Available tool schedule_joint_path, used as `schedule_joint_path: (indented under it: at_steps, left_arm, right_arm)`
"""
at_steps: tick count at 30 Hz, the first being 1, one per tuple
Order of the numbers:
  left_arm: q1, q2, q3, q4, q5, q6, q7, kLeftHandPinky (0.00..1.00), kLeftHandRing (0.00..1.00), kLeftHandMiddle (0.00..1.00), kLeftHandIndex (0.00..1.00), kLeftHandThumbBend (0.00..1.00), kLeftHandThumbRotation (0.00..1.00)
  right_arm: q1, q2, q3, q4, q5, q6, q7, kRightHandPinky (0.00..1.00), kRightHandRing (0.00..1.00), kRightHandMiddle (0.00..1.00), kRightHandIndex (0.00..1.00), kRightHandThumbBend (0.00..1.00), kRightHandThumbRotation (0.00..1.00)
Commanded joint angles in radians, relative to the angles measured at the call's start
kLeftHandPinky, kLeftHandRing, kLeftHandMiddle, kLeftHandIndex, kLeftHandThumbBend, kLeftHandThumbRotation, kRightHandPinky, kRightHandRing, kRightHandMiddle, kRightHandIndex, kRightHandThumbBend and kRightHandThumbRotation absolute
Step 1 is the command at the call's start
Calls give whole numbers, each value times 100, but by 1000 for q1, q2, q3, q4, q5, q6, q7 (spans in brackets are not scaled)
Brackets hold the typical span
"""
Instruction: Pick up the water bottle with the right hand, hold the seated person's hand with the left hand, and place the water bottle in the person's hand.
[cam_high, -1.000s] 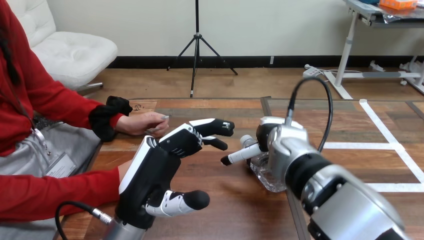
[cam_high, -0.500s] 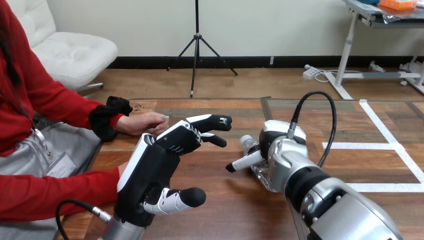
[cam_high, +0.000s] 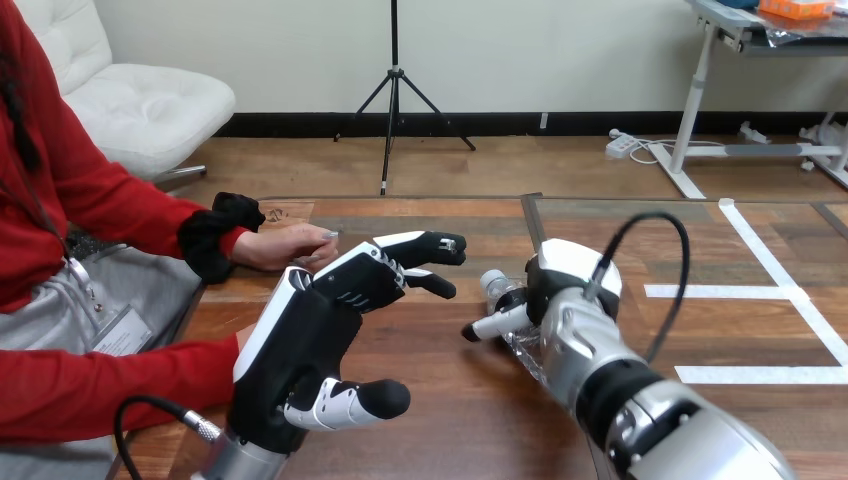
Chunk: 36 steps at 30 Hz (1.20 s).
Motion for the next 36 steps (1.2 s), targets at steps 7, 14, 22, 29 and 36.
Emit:
schedule_joint_path:
  at_steps: [7,14,22,29,36]
  left_arm:
    - [-25,16,39,-32,-40,-9,2,63,77,78,75,96,63]
    - [-33,10,60,-10,-88,-8,-32,63,77,78,75,95,64]
    - [-35,2,79,-2,-118,-6,-67,64,77,78,74,94,66]
    - [-35,-12,98,4,-155,0,-116,64,77,79,74,93,66]
    - [-32,-17,111,2,-169,12,-141,64,77,78,74,93,66]
  right_arm:
    - [29,-31,-65,-4,48,-16,-81,49,63,79,80,69,1]
    - [44,-37,-72,-14,53,-52,-124,43,56,80,79,66,0]
    - [74,-44,-86,-34,56,-123,-201,37,50,68,70,67,0]
    - [103,-53,-104,-57,68,-207,-241,36,47,57,60,70,0]
    - [136,-64,-111,-85,74,-292,-266,36,44,51,52,72,0]
